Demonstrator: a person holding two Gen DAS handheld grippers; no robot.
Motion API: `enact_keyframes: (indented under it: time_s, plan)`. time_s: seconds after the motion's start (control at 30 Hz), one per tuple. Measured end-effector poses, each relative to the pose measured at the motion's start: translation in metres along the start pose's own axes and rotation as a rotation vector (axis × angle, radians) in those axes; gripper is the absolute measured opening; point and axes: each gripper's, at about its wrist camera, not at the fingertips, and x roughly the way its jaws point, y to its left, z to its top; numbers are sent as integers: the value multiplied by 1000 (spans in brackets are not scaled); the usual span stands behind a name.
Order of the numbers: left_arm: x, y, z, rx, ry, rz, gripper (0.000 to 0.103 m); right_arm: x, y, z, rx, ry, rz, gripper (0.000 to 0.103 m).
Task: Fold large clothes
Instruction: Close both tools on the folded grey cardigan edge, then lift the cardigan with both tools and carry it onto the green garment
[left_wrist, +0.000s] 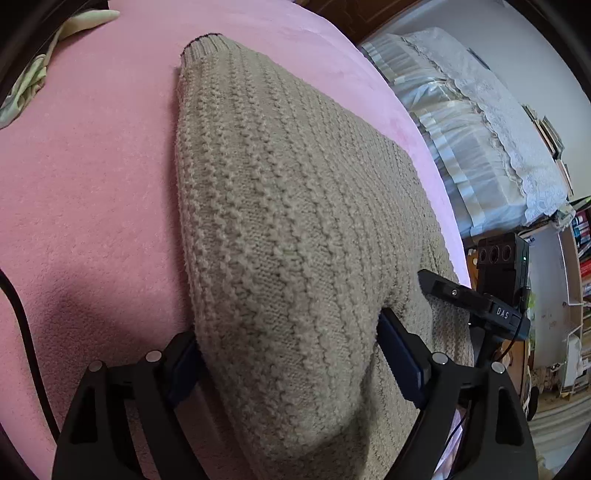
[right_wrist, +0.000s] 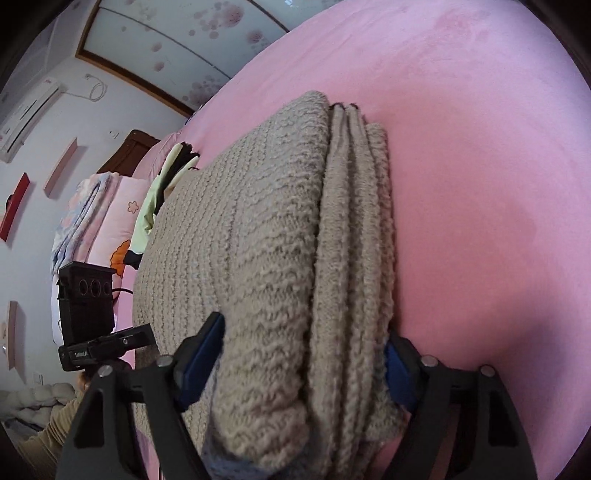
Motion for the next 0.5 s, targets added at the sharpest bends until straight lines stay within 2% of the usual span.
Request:
enact_keyframes:
  time_s: [0.1, 0.2, 0.37, 0.5]
  plan:
    - [-6, -5, -5, 2, -44, 52, 62, -2, 12, -3, -28, -17, -36, 57]
    - [-17, -23, -12, 56, -86, 139, 52, -7, 28, -9, -54, -40, -96, 50]
    - [-49, -62, -35, 183, -129, 262, 48, -29, 65, -31, -95, -90, -183, 44]
    - [-92, -73, -64, 233, -113, 268, 48, -51, 104, -72, -133, -117, -200, 43]
